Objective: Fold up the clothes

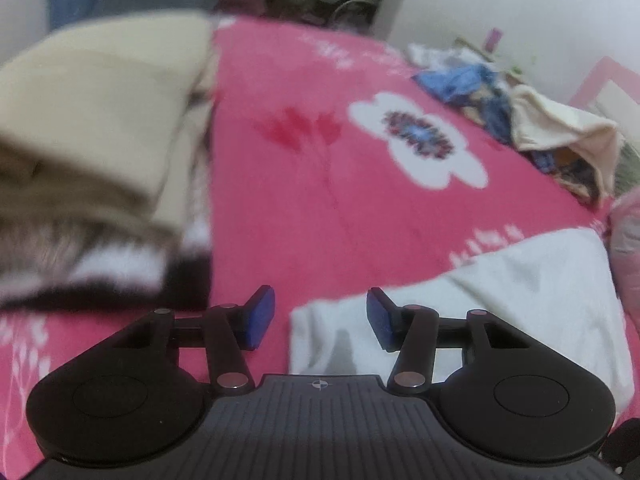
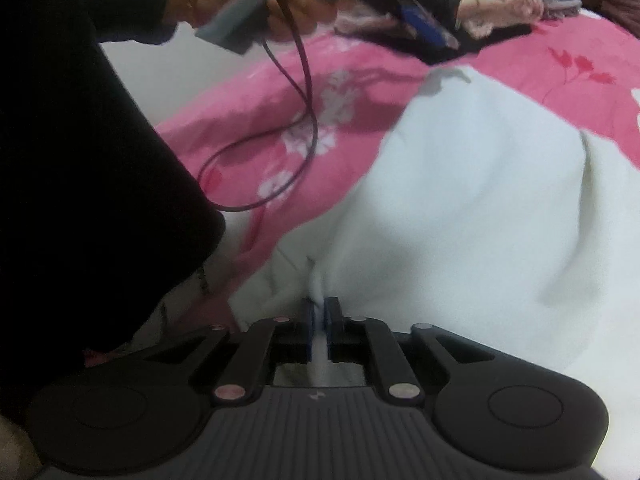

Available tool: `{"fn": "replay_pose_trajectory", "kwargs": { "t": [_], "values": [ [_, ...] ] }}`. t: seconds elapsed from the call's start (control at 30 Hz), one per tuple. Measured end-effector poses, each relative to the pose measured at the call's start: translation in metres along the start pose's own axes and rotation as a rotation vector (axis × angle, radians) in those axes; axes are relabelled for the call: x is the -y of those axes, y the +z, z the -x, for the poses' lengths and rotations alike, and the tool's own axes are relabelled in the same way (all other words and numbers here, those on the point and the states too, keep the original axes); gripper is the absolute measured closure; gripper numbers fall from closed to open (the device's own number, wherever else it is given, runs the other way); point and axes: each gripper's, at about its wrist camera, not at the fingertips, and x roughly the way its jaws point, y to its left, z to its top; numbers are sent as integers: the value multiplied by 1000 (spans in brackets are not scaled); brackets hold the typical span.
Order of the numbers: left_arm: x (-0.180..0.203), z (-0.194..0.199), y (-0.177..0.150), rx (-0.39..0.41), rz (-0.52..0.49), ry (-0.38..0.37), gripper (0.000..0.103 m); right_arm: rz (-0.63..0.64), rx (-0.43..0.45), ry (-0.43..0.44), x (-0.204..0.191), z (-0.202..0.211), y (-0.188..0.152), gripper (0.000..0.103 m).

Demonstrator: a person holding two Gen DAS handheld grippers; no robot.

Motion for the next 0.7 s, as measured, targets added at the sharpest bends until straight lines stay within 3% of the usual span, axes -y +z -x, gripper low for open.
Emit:
{"fn": "replay_pose_trajectory", "kwargs": {
  "t": [0.07, 0.1, 0.2, 0.27, 0.37, 0.47, 0.7],
  "values": [
    [14, -7, 1, -2, -55, -31, 53, -19, 3, 42, 1, 2, 0, 69],
    [21, -12, 1, -7, -77, -44, 53, -21, 7, 71, 1, 6, 0, 65],
    [41, -26, -3, -17, -162, -70, 53, -75, 39, 150, 14, 23, 4, 65],
    [52, -33, -6, -7, -245, -76, 53, -159, 104, 145, 38, 40, 10, 65],
    [60, -44, -5, -8, -362, -106, 51, -246, 205, 5, 80, 63, 20, 65],
    [59, -62, -3, -74, -452, -149, 50, -251, 241, -179, 112, 74, 32, 65],
    [43, -87, 6, -213, -510, -274, 47, -212, 259, -324, 160, 69, 50, 65]
  ]
}}
